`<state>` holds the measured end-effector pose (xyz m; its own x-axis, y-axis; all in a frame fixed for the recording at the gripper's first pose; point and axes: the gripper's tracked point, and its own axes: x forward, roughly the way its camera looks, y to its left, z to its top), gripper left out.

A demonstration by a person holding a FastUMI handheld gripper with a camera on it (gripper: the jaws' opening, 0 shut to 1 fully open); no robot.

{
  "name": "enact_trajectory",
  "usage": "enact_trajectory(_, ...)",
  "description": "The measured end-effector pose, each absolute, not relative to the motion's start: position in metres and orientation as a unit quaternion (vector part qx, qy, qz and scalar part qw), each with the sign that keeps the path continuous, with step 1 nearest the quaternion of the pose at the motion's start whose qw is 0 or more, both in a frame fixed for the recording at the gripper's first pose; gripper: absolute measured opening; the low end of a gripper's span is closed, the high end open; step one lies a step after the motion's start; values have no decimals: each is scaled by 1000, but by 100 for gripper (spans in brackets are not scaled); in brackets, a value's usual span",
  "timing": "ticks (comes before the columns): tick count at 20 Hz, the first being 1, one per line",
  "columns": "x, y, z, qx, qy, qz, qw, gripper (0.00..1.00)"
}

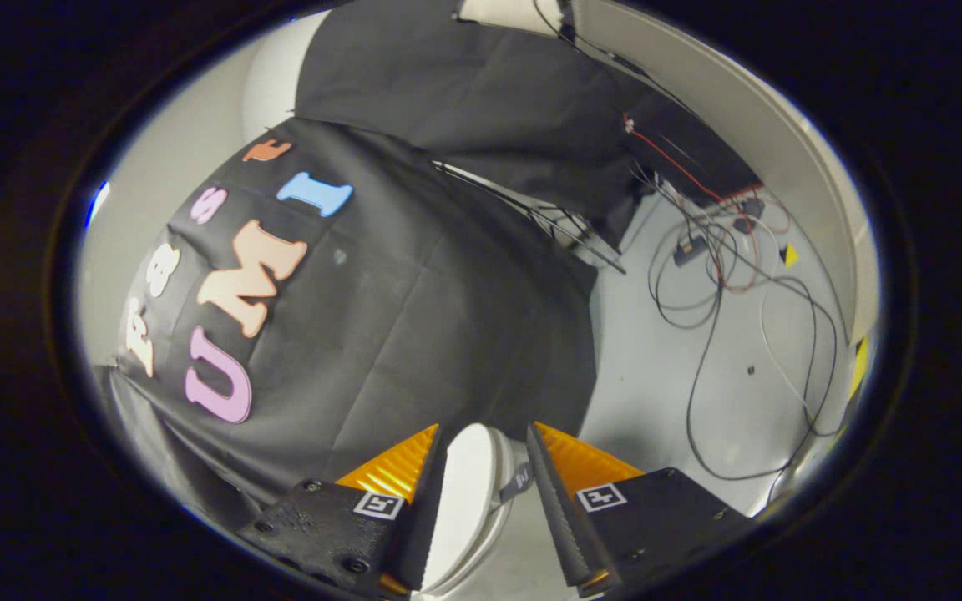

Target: Open the toilet lid.

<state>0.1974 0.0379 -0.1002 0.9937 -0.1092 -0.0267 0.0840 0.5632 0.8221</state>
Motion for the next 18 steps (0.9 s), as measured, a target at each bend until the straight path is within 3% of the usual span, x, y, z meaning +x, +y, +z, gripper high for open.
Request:
enact_trajectory(9,254,79,-168,507,92,2,857,60)
enact_trajectory(18,298,72,-183,567,80,40,819,60)
